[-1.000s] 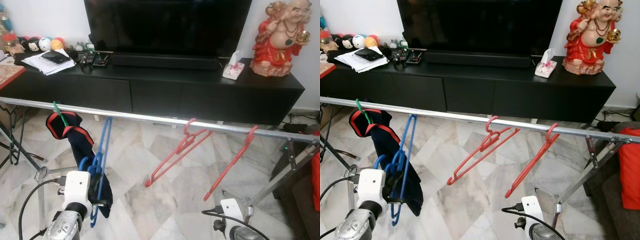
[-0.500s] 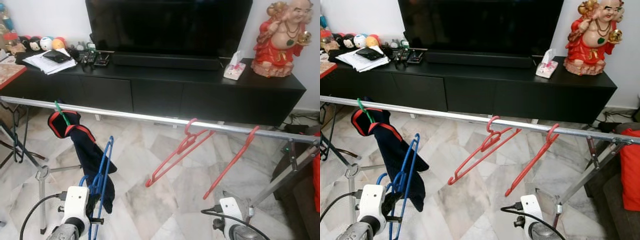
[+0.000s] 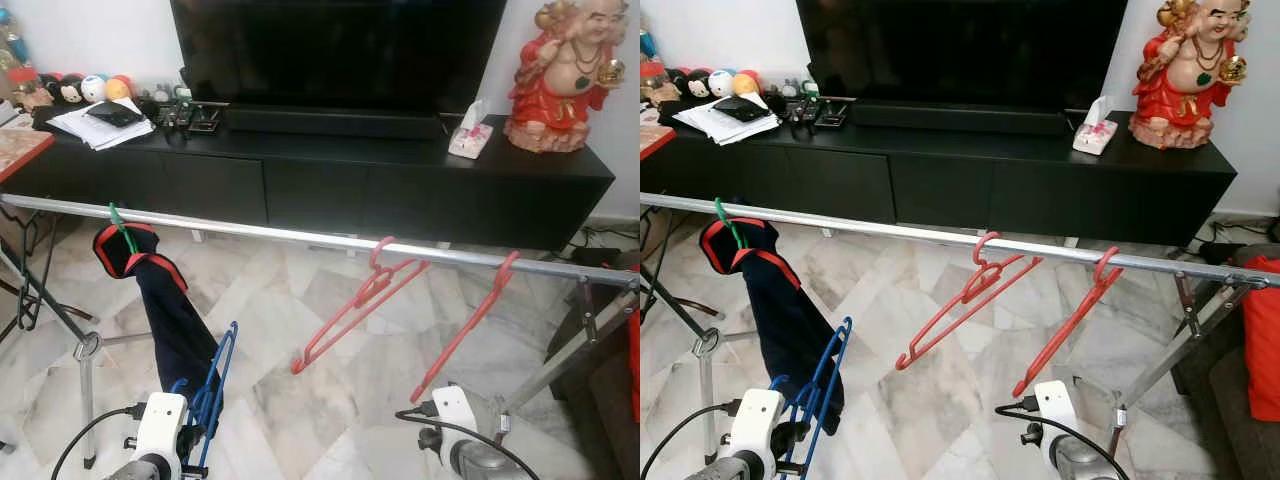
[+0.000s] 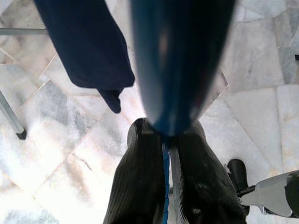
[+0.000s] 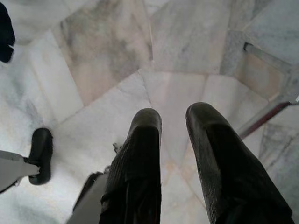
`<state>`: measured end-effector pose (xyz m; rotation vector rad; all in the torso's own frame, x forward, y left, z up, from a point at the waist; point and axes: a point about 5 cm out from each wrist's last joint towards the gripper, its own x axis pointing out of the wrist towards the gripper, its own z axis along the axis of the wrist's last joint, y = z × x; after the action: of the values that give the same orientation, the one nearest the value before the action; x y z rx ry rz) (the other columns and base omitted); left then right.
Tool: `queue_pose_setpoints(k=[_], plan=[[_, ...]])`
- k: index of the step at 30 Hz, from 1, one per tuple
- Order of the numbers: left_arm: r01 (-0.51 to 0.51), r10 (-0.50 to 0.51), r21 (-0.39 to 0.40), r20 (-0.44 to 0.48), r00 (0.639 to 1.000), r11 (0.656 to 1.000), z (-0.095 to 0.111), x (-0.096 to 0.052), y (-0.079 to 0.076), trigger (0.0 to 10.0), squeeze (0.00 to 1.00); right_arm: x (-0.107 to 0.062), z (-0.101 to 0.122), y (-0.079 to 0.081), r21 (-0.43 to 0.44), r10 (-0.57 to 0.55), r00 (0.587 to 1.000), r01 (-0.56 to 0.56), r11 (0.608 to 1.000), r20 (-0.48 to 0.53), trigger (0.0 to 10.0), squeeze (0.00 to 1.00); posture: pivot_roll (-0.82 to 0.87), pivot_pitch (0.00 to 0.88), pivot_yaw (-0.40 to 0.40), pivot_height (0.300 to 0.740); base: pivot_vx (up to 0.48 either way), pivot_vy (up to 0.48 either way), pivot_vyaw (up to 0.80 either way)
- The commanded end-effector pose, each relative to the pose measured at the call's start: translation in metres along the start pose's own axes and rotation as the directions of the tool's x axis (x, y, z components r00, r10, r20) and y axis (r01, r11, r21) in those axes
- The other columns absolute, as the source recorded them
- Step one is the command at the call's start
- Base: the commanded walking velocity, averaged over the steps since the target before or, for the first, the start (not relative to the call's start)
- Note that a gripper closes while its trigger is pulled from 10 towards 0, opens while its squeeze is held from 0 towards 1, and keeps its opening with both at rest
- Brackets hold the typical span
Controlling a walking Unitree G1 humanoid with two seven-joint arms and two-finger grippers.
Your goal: Hang hanger
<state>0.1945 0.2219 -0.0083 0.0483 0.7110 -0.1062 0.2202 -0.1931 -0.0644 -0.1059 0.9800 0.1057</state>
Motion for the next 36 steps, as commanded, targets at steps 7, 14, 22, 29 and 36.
queue_pose_setpoints(k=[7, 14, 22, 29, 36], plan=[[0.111, -0.108, 0.064, -0.052, 0.993, 0.992, -0.003, 0.003, -0.005, 10.0, 0.0, 0.001, 0.002, 0.004, 0.026, -0.006, 1.0, 0.006, 1.0, 0.002, 10.0, 0.0, -0.01, 0.0, 0.007, 0.74, 0.0, 0.0, 0.0], [0.115, -0.104, 0.123, -0.09, 0.991, 0.986, -0.008, 0.005, -0.002, 10.0, 0.0, 0.001, 0.003, 0.005, 0.037, -0.021, 1.0, 0.021, 0.999, -0.003, 10.0, 0.0, -0.01, 0.0, 0.006, 0.74, 0.0, 0.0, 0.0], [0.18, -0.187, 0.153, 0.028, 0.982, 0.972, 0.0, -0.006, -0.005, 10.0, 0.0, 0.002, 0.001, 0.006, 0.028, -0.048, 0.999, 0.049, 0.998, -0.025, 10.0, 0.0, -0.03, 0.0, 0.029, 0.74, 0.0, 0.0, 0.0], [0.262, -0.304, 0.319, 0.088, 0.949, 0.911, 0.01, -0.017, -0.009, 10.0, 0.0, 0.001, -0.008, 0.004, 0.049, -0.08, 0.995, 0.083, 0.995, -0.058, 10.0, 0.0, -0.04, 0.0, 0.047, 0.74, 0.0, 0.0, 0.0], [0.333, -0.381, 0.467, 0.01, 0.924, 0.819, 0.006, -0.02, -0.013, 10.0, 0.0, 0.0, -0.013, 0.0, 0.023, -0.082, 0.994, 0.084, 0.996, -0.067, 10.0, 0.0, -0.03, 0.0, 0.038, 0.74, 0.0, 0.0, 0.0]])
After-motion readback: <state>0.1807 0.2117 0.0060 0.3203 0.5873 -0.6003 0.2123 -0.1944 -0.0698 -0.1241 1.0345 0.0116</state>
